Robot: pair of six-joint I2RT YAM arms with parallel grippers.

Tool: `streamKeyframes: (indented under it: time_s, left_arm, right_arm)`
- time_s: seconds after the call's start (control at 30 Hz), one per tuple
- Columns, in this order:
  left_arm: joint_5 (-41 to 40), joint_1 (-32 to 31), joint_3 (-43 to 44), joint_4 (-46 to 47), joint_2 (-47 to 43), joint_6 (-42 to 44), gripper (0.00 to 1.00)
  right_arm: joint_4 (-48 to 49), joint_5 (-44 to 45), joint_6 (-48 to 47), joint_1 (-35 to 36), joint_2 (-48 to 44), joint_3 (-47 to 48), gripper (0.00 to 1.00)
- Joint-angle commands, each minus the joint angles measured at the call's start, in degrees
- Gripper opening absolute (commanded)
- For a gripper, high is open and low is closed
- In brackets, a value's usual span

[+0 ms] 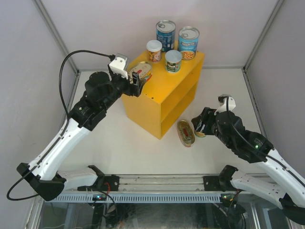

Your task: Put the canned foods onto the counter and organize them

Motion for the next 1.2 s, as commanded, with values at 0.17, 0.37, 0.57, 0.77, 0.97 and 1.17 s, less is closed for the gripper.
streamKeyframes:
  time_s: [0.17,0.37,0.57,0.77,0.97,1.17]
  left_arm:
    - [5.1,4.4,1.3,7.9,-0.8,0.7,0.0]
    - [6.5,6.3,0.0,9.8,-0.2,0.6,0.0]
    - [7.9,7.2,-0.4,11.3,1.5,0.8,0.0]
    - [8.4,7.9,-1.1,13.0,2.8,1.0,0.0]
    - [8.1,8.3,-2.0,14.6,4.0,1.2,0.0]
    - [7.6,8.7,-2.1,15.2,4.9,1.7,0.0]
  right_arm:
    - [2.5,-0.3,-1.2,-0.4,0.6,2.2,0.58]
    - [3.2,-0.6,-1.2,-0.5,1.4,2.2,0.58]
    - [2.9,-0.6,-0.6,-0.5,2.1,2.2,0.58]
    - [2.3,0.1,-0.3,-0.5,2.1,2.2,0.58]
    - [2.3,0.3,-0.5,-0.6,2.6,2.2,0.58]
    - [2.4,0.2,-0.4,-0.6,3.6,2.2,0.58]
